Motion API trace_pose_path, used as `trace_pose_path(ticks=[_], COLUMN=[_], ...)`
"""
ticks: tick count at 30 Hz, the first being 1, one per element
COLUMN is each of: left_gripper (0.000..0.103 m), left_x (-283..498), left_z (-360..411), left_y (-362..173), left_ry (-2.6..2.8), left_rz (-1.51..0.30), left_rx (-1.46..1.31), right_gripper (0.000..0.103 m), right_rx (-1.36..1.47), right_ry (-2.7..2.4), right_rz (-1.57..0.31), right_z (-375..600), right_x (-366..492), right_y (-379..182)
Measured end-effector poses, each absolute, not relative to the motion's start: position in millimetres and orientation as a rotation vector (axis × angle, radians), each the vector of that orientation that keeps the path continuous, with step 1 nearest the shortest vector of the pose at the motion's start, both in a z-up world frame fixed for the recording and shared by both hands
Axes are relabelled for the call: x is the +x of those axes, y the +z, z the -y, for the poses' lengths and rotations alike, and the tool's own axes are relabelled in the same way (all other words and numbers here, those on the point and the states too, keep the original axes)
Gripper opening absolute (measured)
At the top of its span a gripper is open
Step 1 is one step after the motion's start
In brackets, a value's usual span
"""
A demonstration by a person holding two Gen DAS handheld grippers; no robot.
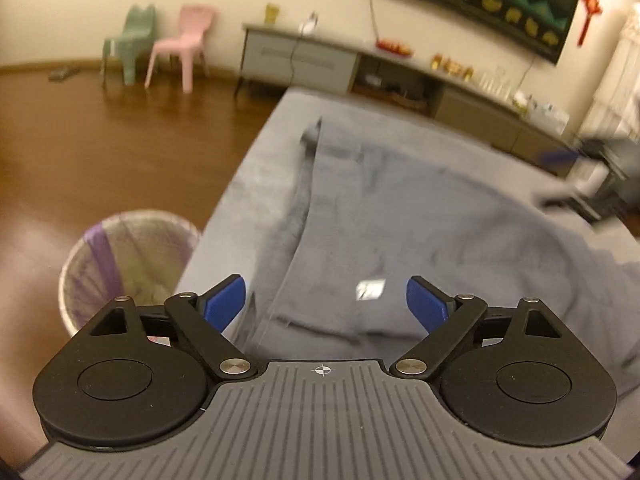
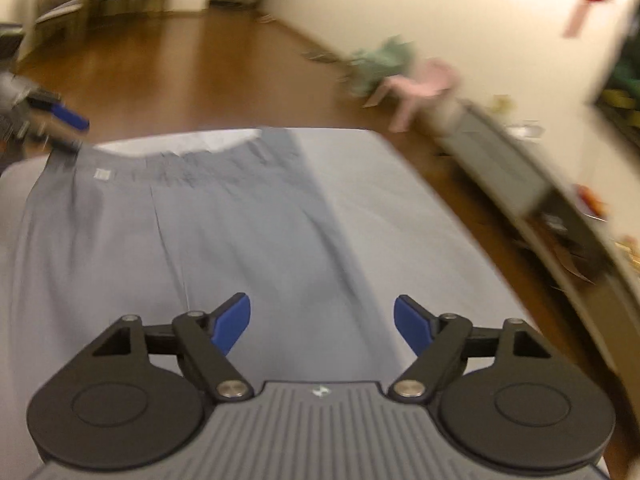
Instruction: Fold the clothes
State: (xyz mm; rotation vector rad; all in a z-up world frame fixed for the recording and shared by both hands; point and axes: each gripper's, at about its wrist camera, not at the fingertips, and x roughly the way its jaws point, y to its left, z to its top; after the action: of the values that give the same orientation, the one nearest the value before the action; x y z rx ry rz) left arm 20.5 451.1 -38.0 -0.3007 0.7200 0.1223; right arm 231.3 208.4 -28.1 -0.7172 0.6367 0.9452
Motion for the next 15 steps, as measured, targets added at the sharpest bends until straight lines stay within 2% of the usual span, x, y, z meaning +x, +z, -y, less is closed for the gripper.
trace_pose_path(ticks=[3, 4, 5, 7, 10, 15], left_gripper=[0.076, 0.077, 0.079, 0.081, 0.082, 0.081], left_x=[25.3, 25.1, 25.0, 25.1, 27.0, 29.2], left_z=[-456.2, -457.7, -459.1, -460.1, -461.7, -461.8], left_y=[-61.4, -65.6, -69.7, -73.9, -74.8, -74.6], left_ry=[0.138, 0.136, 0.135, 0.13, 0.118, 0.113], left_rz=[-0.763, -0.759, -0.756, -0.75, -0.748, -0.754], left_rx=[-0.336, -0.343, -0.35, -0.348, -0.338, -0.313], right_gripper=[0.081, 0.079, 0.068, 0.01, 0.001, 0.001], right_rx=[-0.759, -0.771, -0.783, -0.795, -0.823, -0.836], right_ry=[0.971, 0.965, 0.962, 0.99, 1.007, 0.905], right_rz=[-0.699, -0.718, -0.746, -0.831, -0.862, -0.851], right_z=[-274.3, -287.9, -295.3, -299.2, -283.6, -263.6], right_x=[269.0, 278.9, 287.0, 295.3, 296.4, 296.5], right_y=[-52.5, -60.0, -68.2, -78.9, -85.2, -90.9])
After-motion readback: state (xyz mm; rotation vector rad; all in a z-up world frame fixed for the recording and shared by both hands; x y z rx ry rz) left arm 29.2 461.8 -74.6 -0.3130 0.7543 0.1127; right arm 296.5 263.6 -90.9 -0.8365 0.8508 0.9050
